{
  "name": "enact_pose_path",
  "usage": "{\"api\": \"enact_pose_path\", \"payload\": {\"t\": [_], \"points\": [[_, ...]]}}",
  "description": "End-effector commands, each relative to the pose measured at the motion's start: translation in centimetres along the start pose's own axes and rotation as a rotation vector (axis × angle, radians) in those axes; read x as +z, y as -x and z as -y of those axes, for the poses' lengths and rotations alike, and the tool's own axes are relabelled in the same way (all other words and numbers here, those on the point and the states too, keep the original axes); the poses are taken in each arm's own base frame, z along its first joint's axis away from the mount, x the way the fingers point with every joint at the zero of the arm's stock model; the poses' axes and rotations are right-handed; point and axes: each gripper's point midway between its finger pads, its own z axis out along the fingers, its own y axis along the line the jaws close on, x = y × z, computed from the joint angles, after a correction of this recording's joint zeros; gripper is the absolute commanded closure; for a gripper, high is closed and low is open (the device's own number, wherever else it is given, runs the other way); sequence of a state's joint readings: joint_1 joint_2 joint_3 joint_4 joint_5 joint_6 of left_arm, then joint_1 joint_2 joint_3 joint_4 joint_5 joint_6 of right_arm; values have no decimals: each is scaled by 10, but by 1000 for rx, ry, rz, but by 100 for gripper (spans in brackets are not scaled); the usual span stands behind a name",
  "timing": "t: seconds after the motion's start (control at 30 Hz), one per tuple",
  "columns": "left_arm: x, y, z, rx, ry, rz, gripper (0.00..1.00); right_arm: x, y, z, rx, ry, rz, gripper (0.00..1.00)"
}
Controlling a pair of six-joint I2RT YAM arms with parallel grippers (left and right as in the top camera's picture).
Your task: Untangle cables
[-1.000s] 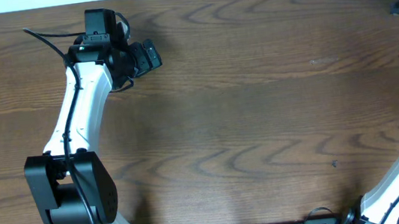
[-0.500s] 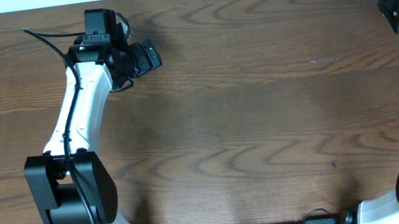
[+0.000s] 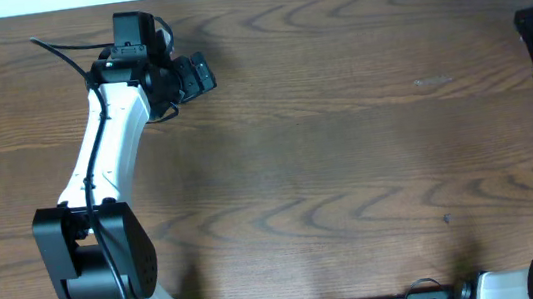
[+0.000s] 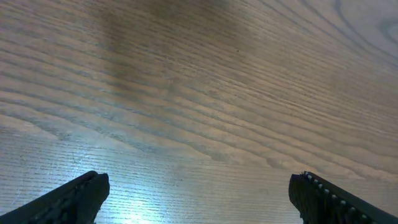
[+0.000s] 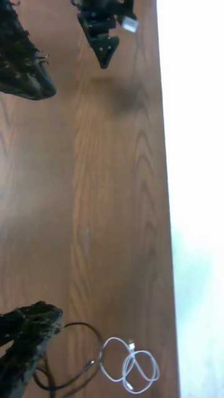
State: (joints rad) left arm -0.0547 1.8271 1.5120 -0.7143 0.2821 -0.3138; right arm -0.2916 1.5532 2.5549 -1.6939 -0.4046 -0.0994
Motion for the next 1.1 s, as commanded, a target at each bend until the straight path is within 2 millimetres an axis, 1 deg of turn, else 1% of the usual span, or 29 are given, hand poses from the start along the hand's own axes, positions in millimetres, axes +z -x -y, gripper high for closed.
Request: {"api": "enact_pose_path", "payload": {"t": [0.0,0.1,0.23,0.33,0.5,0.63,0.77,0.93,1.07], "points": [[0,-1,-3,2,9,-2,2,-4,-12,-19,-97,41,-23,1],[0,-1,-3,2,10,-2,2,-4,-25,-27,-133,36,-37,1],[0,-1,-3,3,9,-2,2,5,-35,-28,-183,15,2,1],[0,-1,-3,2,10,-2,2,14,-43,-24,-206,-5,67,1],[0,-1,-3,2,10,-2,1,28,-61,-19,-285,-27,243,1],[0,-1,-3,2,10,-2,2,39,-86,-16,-327,-41,381,1],[0,-1,-3,2,10,-2,2,56,-115,-11,-355,-51,492,1],[0,-1,-3,2,10,-2,2,83,-163,-3,-407,-67,580,1],[0,-1,-3,2,9,-2,2,100,-191,2,-440,-80,664,1]]}}
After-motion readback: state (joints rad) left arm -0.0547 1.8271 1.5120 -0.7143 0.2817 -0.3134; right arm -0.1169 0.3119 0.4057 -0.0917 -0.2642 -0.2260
